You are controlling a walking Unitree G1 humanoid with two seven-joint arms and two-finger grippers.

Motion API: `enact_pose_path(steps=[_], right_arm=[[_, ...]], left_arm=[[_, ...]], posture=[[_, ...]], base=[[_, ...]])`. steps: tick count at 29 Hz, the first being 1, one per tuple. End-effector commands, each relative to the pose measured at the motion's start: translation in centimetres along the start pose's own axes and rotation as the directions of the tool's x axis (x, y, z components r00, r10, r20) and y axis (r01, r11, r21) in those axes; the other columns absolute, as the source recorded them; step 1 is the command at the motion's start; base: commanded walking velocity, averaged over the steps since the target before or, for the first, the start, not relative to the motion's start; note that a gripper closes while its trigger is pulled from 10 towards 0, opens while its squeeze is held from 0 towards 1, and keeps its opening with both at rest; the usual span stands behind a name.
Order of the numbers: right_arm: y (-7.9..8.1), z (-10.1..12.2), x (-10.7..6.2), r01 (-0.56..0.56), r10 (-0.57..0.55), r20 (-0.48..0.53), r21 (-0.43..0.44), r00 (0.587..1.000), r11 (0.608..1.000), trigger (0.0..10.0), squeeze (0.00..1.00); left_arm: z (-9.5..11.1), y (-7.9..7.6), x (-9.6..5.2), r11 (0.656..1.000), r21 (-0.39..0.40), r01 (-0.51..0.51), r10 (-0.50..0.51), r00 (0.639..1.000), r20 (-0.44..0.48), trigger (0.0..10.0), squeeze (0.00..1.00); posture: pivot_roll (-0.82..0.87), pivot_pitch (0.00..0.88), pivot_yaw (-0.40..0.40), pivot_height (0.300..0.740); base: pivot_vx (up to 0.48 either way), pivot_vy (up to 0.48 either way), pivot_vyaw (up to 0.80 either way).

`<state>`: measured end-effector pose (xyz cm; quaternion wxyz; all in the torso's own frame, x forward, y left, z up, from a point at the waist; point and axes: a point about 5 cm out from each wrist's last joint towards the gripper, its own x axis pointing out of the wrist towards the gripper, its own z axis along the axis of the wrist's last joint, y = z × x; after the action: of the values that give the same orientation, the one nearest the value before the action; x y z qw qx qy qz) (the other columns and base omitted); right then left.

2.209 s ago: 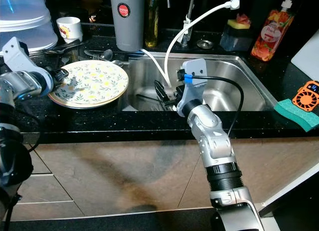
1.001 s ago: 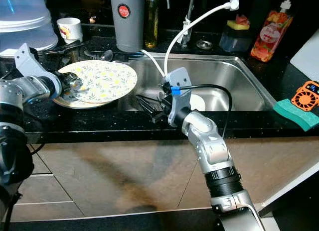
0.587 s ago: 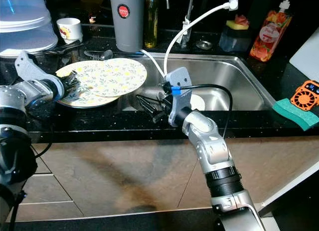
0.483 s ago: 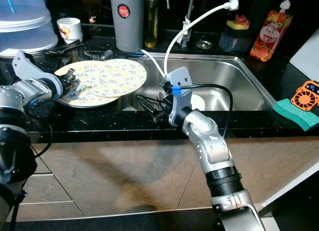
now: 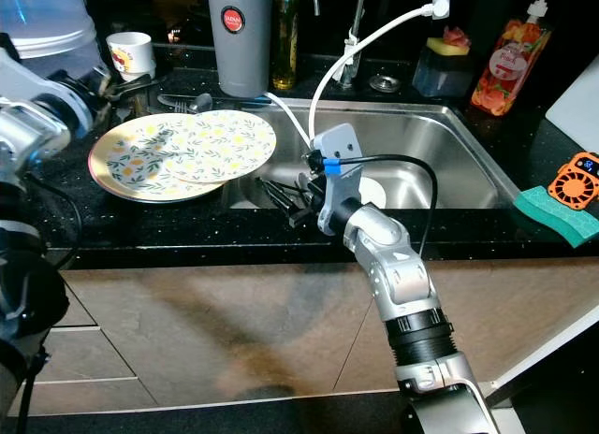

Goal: Kitchen organization

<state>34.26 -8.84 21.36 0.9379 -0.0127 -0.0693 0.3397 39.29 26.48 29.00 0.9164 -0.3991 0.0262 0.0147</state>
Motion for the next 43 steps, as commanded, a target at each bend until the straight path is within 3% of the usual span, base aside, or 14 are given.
enact_pose_path(steps=[1, 5, 6, 7, 12, 16, 21, 27, 28, 30, 31, 40, 43], right_arm=[[-0.6, 0.2, -0.1, 0.022, -0.022, 0.005, -0.002, 1.000, 1.000, 10.0, 0.00], [-0.6, 0.2, -0.2, 0.024, -0.024, 0.004, -0.002, 1.000, 1.000, 10.0, 0.00], [-0.6, 0.2, -0.2, 0.024, -0.024, 0.004, -0.003, 1.000, 1.000, 10.0, 0.00], [-0.6, 0.2, -0.2, 0.024, -0.024, 0.003, -0.003, 1.000, 1.000, 10.0, 0.00], [-0.6, 0.1, -0.2, 0.021, -0.021, 0.001, -0.005, 1.000, 1.000, 10.0, 0.00], [-0.5, 0.1, -0.1, 0.018, -0.018, 0.002, -0.007, 1.000, 1.000, 10.0, 0.00], [-0.6, 0.1, -0.3, 0.024, -0.024, -0.001, -0.009, 1.000, 1.000, 10.0, 0.00], [-0.7, 0.1, -0.4, 0.030, -0.030, -0.001, -0.010, 1.000, 0.999, 10.0, 0.00], [-0.7, 0.1, -0.4, 0.032, -0.032, -0.001, -0.010, 1.000, 0.999, 10.0, 0.00], [-0.7, 0.1, -0.4, 0.032, -0.032, 0.000, -0.010, 0.999, 0.999, 10.0, 0.00], [-0.7, 0.1, -0.4, 0.033, -0.033, 0.000, -0.010, 0.999, 0.999, 10.0, 0.00], [-0.8, 0.1, -0.4, 0.041, -0.041, 0.001, -0.007, 0.999, 0.999, 10.0, 0.00], [-0.9, 0.2, -0.4, 0.042, -0.042, 0.002, -0.007, 0.999, 0.999, 10.0, 0.00]], left_arm=[[-1.3, 0.4, 0.4, 0.998, 0.011, -0.062, 0.063, 0.997, -0.047, 10.0, 1.00], [-2.8, 1.0, 0.6, 0.989, -0.023, -0.144, 0.140, 0.983, -0.114, 10.0, 1.00], [-3.1, 1.1, 0.7, 0.988, -0.041, -0.150, 0.144, 0.981, -0.131, 10.0, 0.28], [-3.3, 1.2, 0.7, 0.987, -0.065, -0.149, 0.138, 0.980, -0.145, 10.0, 0.00], [-4.6, 1.1, 1.1, 0.980, -0.121, -0.155, 0.130, 0.973, -0.191, 10.0, 0.00], [-5.4, 1.4, 1.5, 0.954, -0.162, -0.251, 0.217, 0.955, -0.202, 10.0, 0.00], [-5.6, 1.3, 1.6, 0.930, -0.207, -0.303, 0.260, 0.943, -0.209, 10.0, 0.00], [-6.8, 0.4, 2.0, 0.927, -0.247, -0.283, 0.222, 0.943, -0.247, 10.0, 0.00], [-6.9, 0.4, 2.0, 0.926, -0.250, -0.282, 0.218, 0.943, -0.253, 3.7, 0.00], [-7.0, 0.3, 2.0, 0.926, -0.252, -0.282, 0.217, 0.942, -0.256, 3.7, 0.00], [-7.0, 0.4, 2.0, 0.926, -0.246, -0.285, 0.221, 0.941, -0.257, 0.0, 0.00], [-6.9, 1.1, 1.9, 0.928, -0.200, -0.314, 0.262, 0.932, -0.250, 0.0, 0.00], [-5.9, 1.2, 1.8, 0.929, -0.214, -0.301, 0.255, 0.942, -0.217, 0.0, 0.00]], posture=[[0.10, 0.000, -0.062, 0.740], [0.10, 0.000, -0.060, 0.740], [0.10, 0.000, -0.061, 0.740], [0.10, 0.000, -0.061, 0.740], [0.09, 0.000, -0.062, 0.740], [0.08, 0.000, -0.057, 0.740], [0.08, 0.000, -0.057, 0.740], [0.08, 0.000, -0.055, 0.740], [0.08, 0.000, -0.055, 0.740], [0.08, 0.000, -0.055, 0.740], [0.08, 0.000, -0.050, 0.740], [0.08, 0.000, -0.050, 0.740], [0.08, 0.000, -0.052, 0.740]], base=[[0.000, 0.000, 0.00], [0.000, 0.000, 0.00], [0.000, 0.000, 0.00], [0.000, 0.000, 0.00], [0.000, 0.000, 0.00], [0.000, 0.000, 0.00], [0.000, 0.000, 0.00], [0.000, 0.000, 0.00], [0.000, 0.000, 0.00], [0.000, 0.000, 0.00], [0.000, 0.000, 0.00], [0.000, 0.000, 0.00], [0.000, 0.000, 0.00]])
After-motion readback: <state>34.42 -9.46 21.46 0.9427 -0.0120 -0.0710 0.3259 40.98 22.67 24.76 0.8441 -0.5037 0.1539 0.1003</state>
